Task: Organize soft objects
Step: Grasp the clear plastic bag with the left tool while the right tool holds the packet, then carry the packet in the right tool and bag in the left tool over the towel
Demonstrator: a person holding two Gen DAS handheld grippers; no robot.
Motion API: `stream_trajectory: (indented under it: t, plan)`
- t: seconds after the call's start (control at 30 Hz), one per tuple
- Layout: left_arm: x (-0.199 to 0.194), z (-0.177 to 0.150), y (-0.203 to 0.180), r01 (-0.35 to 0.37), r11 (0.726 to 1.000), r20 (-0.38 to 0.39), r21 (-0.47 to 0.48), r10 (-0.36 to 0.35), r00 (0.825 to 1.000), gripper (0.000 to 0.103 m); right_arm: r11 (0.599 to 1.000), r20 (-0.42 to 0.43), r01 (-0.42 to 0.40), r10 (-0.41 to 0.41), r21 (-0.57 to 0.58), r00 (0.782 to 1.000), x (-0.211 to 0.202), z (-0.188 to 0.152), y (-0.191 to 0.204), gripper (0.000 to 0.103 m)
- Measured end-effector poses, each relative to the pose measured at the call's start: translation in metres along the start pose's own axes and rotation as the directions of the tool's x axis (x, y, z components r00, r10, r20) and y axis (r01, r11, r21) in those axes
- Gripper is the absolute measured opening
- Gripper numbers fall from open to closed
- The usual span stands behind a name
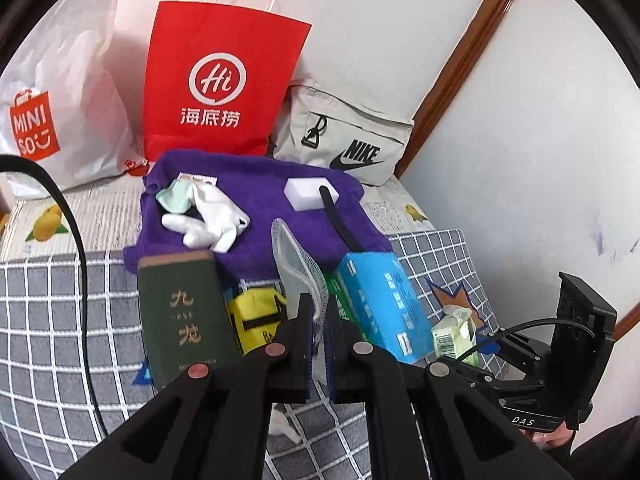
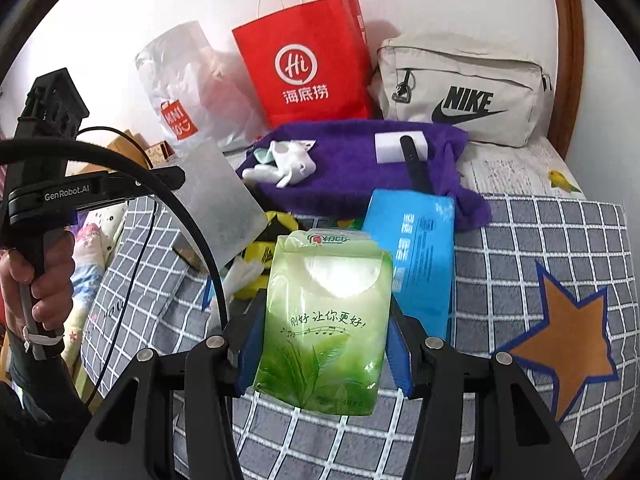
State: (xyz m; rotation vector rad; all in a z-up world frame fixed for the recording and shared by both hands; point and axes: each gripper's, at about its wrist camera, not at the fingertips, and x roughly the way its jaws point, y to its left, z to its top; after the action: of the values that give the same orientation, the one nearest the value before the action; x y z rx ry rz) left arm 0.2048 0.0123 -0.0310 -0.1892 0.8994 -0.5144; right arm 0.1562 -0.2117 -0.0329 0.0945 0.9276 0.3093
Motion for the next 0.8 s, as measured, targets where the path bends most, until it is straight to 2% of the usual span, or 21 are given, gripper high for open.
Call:
stream_trajectory:
  t: [0.43,0.67,0.8]
  plan:
    - [0.014,0.048,0.002,-0.015,1.000,0.025,0.021,0.015,1.000,0.005,1.000,0.019,0.010,-0.010,-0.003,1.000,0.020,0.046,-0.015,0.053]
    - [0.029,0.076,0.009,-0.027,0.999,0.031,0.021,0.027,0.999,0.005,1.000,0.052,0.000,0.000,0.002,0.999,0.033,0.077,-0.025,0.053]
    - [0.038,0.093,0.013,-0.029,0.999,0.035,0.022,0.028,0.999,0.005,1.000,0.070,0.020,-0.020,-0.004,0.997,0.040,0.100,-0.033,0.053]
